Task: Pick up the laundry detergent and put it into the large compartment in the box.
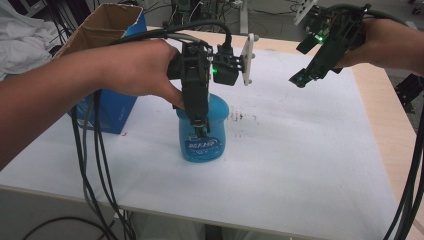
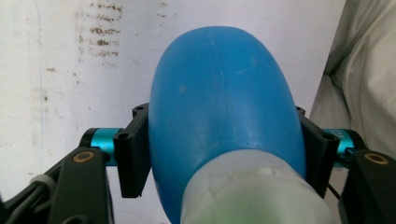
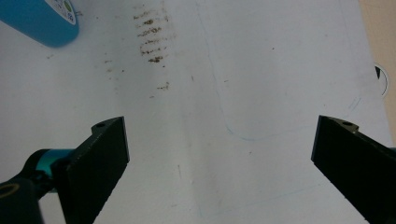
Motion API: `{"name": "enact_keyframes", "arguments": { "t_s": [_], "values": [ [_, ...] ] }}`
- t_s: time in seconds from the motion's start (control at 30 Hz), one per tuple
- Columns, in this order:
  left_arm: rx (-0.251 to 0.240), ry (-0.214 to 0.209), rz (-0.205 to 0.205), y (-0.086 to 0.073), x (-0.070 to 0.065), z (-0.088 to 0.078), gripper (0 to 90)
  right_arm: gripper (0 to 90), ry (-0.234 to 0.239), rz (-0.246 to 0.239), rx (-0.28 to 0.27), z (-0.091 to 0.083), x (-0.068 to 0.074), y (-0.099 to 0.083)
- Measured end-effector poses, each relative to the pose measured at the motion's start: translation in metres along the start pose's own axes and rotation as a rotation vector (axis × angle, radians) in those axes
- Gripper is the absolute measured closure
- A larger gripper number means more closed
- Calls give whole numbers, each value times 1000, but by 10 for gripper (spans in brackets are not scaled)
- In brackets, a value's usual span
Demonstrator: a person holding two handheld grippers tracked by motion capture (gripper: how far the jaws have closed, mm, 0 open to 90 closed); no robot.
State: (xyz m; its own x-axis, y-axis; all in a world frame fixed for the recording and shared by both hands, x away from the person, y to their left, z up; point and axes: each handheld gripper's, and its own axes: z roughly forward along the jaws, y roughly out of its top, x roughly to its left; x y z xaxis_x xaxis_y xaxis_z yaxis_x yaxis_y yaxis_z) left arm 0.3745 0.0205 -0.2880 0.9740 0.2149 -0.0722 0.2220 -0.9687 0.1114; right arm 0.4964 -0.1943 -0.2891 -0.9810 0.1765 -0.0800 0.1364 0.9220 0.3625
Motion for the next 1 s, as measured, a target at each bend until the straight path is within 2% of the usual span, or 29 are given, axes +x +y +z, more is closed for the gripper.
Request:
{"name": "enact_keyframes", "arguments": {
  "t_s": [0.2,0.3,0.4,0.57,0.6,0.63,0.7,0.83,0.87,1.0],
  "values": [
    [-6,3,4,0,-1,0,364,31,1,1,2,0,0,1],
    [19,9,13,-1,-4,-3,367,32,0,3,2,0,0,1],
    [16,1,13,-2,-4,-9,367,32,1,0,2,1,0,1],
    [19,7,23,-5,-6,-33,367,32,4,5,7,2,0,2],
    [20,9,22,-8,-5,-45,367,32,3,4,5,2,0,3],
    [20,9,22,-8,-5,-45,366,32,4,6,5,2,1,3],
    [29,27,22,-11,-5,-63,367,32,4,5,4,2,1,4],
    [32,41,20,-13,-4,-75,367,32,6,4,6,2,1,3],
    [34,52,21,-15,-3,-87,367,32,7,7,9,2,0,3],
    [51,61,19,-19,0,-106,368,32,7,7,6,3,-1,4]
  ]
}}
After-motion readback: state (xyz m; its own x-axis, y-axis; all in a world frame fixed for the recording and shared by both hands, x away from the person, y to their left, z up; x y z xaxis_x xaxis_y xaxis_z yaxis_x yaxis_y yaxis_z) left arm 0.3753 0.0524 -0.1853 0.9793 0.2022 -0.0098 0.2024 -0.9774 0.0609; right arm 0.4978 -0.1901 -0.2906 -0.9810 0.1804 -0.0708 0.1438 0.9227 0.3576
